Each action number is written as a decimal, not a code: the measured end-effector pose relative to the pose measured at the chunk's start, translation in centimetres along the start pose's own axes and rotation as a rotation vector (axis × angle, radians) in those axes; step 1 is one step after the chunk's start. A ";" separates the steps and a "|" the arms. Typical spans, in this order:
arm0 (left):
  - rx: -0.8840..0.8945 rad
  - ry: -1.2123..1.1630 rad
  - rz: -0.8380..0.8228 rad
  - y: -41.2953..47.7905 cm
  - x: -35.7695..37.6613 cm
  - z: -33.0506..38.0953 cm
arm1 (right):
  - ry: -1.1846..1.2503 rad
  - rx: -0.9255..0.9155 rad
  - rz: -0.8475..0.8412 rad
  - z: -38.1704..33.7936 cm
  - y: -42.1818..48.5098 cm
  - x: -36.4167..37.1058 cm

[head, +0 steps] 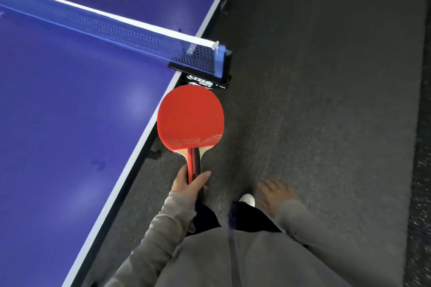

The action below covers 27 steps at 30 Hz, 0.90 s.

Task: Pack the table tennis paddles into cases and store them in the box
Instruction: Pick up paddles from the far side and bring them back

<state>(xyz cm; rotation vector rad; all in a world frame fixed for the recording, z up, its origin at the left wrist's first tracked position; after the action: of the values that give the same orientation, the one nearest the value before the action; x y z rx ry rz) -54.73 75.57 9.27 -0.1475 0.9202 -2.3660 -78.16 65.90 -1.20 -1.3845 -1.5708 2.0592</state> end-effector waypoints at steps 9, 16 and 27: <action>0.025 0.103 -0.159 -1.1 14.2 2.3 | 0.239 0.185 -0.038 13.5 -3.4 4.7; 0.067 0.155 -0.208 1.7 19.5 5.5 | 0.349 0.243 -0.049 19.3 -2.2 3.4; 0.101 0.034 -0.147 15.5 24.4 16.4 | 0.209 0.237 -0.015 27.8 6.6 -13.1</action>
<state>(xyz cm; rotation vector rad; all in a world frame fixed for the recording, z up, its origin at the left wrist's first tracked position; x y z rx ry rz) -62.26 43.21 9.03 -0.1397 0.8293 -2.5526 -89.97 36.77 0.26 -1.4394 -1.2077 1.9449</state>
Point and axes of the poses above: each hand's wrist, its own y-axis towards the middle knuckle, its own x-axis out of the palm, z = x × y, the point moved 5 cm from there along y, towards the middle knuckle, and after that the axes turned 6 degrees about -y, right-handed, at the moved point
